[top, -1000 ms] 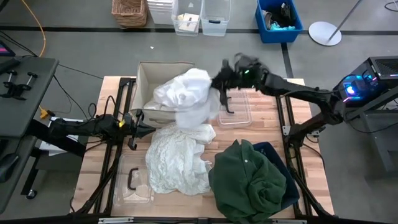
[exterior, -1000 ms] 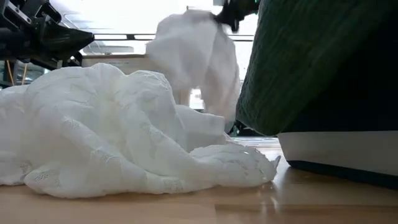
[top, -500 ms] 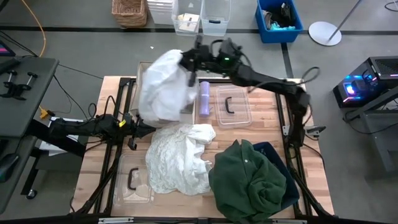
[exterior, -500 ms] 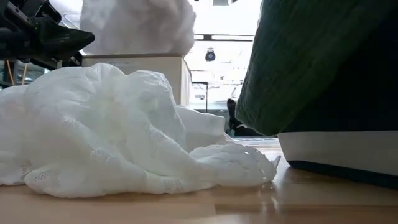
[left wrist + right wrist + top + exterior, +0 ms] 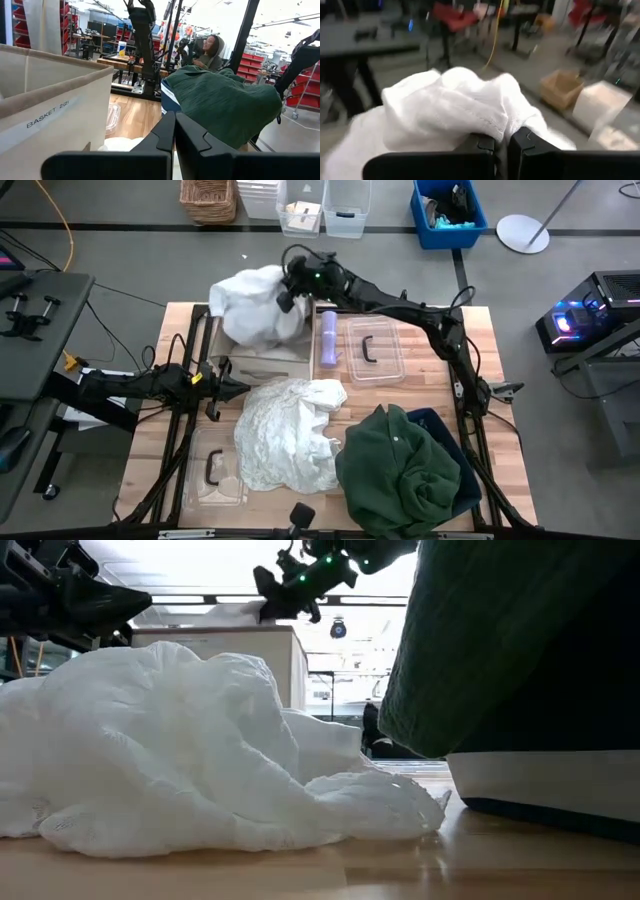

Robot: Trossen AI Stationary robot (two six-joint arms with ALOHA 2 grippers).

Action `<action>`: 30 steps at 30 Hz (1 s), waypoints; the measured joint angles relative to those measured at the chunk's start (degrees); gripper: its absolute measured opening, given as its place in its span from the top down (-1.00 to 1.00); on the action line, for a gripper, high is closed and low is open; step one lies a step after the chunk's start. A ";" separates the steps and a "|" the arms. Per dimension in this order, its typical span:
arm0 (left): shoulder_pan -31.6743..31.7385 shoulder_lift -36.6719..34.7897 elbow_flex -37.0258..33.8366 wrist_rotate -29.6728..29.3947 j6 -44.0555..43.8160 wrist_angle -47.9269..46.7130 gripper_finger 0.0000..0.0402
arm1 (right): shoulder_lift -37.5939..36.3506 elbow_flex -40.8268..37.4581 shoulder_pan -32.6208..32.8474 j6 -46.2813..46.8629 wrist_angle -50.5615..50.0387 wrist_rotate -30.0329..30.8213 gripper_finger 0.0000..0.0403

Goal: Sort clothes
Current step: Put the white shirt into the light brown laundry organizer

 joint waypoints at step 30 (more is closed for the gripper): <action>0.00 -0.02 0.00 0.00 0.00 -0.01 1.00 | -0.43 3.56 1.94 -1.51 -28.53 -15.53 0.94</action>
